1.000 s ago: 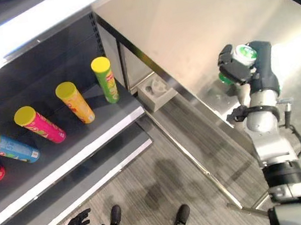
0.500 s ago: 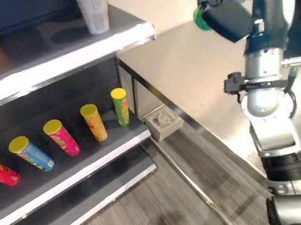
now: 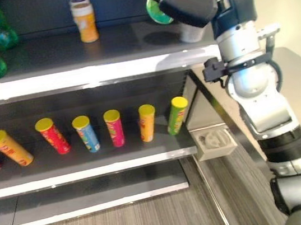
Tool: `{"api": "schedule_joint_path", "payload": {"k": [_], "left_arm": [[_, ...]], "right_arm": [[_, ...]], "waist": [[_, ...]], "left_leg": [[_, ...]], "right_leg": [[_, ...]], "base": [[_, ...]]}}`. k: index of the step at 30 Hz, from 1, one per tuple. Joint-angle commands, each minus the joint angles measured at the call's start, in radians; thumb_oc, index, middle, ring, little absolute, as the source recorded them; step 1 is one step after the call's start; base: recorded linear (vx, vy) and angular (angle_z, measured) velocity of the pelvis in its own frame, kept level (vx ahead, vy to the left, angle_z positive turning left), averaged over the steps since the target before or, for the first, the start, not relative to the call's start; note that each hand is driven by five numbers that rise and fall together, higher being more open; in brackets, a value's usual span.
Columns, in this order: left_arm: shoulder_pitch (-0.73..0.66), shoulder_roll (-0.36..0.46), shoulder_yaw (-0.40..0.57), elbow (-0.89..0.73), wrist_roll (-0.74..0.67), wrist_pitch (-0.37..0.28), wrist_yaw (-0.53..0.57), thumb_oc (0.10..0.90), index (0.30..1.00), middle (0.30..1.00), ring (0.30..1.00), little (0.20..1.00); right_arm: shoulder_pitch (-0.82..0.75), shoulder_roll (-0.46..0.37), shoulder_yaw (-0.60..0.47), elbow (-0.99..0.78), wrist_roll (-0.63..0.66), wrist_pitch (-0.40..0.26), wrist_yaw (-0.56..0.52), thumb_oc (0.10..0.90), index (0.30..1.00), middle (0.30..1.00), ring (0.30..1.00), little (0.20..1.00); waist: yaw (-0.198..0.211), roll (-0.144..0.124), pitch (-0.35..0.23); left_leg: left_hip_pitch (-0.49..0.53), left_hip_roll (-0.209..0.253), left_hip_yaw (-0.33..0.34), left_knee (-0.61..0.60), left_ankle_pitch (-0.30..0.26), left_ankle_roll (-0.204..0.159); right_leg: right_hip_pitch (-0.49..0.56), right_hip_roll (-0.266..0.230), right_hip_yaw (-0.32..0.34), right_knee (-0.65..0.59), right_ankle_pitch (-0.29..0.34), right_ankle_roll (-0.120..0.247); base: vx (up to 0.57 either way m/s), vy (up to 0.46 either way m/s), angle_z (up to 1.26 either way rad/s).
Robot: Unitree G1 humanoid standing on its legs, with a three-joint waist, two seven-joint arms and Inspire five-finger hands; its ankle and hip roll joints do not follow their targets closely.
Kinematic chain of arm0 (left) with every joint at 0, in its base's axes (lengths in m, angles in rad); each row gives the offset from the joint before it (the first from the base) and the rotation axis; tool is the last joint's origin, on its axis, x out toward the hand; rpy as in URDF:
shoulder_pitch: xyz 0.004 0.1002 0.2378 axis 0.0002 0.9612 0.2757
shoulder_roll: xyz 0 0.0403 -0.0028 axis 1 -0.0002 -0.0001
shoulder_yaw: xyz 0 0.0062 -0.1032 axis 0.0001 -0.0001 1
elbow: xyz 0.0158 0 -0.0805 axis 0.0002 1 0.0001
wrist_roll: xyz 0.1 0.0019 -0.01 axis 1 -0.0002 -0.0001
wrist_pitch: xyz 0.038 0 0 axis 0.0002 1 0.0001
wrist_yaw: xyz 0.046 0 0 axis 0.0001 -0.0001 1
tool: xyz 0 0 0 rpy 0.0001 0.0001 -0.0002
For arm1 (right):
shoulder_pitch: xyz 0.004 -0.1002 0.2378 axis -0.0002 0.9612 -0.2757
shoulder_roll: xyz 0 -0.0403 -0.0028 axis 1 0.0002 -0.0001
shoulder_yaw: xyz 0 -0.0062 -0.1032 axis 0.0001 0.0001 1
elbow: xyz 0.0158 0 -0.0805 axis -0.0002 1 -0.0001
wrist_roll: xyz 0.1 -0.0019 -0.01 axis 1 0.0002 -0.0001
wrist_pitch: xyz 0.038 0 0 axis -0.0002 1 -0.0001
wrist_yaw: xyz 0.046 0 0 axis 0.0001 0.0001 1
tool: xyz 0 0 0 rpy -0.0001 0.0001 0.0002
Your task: Put the goods on the table back onto the shelves and tidy them up.
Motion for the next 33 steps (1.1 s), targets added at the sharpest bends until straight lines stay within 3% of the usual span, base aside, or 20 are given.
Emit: {"api": "schedule_joint_path", "payload": {"k": [1, 6, 15, 25, 33], "left_arm": [[-0.032, 0.074, -0.042, -0.003, 0.029, -0.039, 0.006, 0.8, 0.9, 0.9, 0.9, 0.9], [-0.02, 0.073, -0.027, 0.038, 0.026, -0.038, 0.015, 0.8, 0.9, 0.9, 0.9, 0.9], [-0.012, 0.07, -0.049, 0.062, 0.018, -0.051, 0.026, 0.8, 0.9, 0.9, 0.9, 0.9], [-0.026, 0.075, -0.062, 0.063, 0.008, -0.056, 0.041, 0.8, 0.9, 0.9, 0.9, 0.9], [-0.023, 0.075, -0.065, 0.072, -0.001, -0.057, 0.042, 0.8, 0.9, 0.9, 0.9, 0.9]], "right_arm": [[-0.15, -0.029, 0.006, 0.03, 0.061, -0.056, -0.006, 0.4, 0.3, 0.3, 0.3, 0.3], [-0.233, -0.007, 0.107, 0.078, 0.104, -0.048, 0.032, 0.4, 0.3, 0.3, 0.3, 0.3], [-0.387, -0.013, 0.327, 0.253, 0.103, -0.02, 0.086, 0.4, 0.3, 0.3, 0.3, 0.3], [-0.425, 0.037, 0.368, 0.354, 0.071, 0.001, 0.075, 0.4, 0.3, 0.3, 0.3, 0.3], [-0.452, 0.044, 0.396, 0.406, 0.059, 0.011, 0.083, 0.4, 0.3, 0.3, 0.3, 0.3]], "waist": [[0.018, 0.014, -0.062], [0.047, 0.003, -0.064], [0.051, -0.006, -0.063], [0.045, -0.009, -0.053], [0.055, -0.027, -0.045]], "left_leg": [[0.046, 0.065, 0.08, 0.005, -0.126, -0.045], [0.047, 0.046, 0.056, 0.005, -0.129, -0.039], [0.045, 0.043, 0.046, 0.004, -0.124, -0.043], [0.038, 0.043, 0.053, 0.003, -0.128, -0.041], [0.028, 0.043, 0.052, 0.003, -0.13, -0.038]], "right_leg": [[-0.04, -0.043, 0.0, 0.051, -0.064, 0.061], [-0.028, -0.06, -0.019, 0.065, -0.055, 0.07], [-0.03, -0.064, -0.029, 0.071, -0.044, 0.074], [-0.051, -0.066, -0.016, 0.069, -0.029, 0.078], [-0.065, -0.067, -0.014, 0.067, -0.018, 0.081]], "base": [[0.03, 0.042, 0.19], [0.0, 0.016, 0.1], [0.0, 0.002, 0.05], [0.0, 0.005, -0.01], [0.0, 0.0, 0.0]]}}
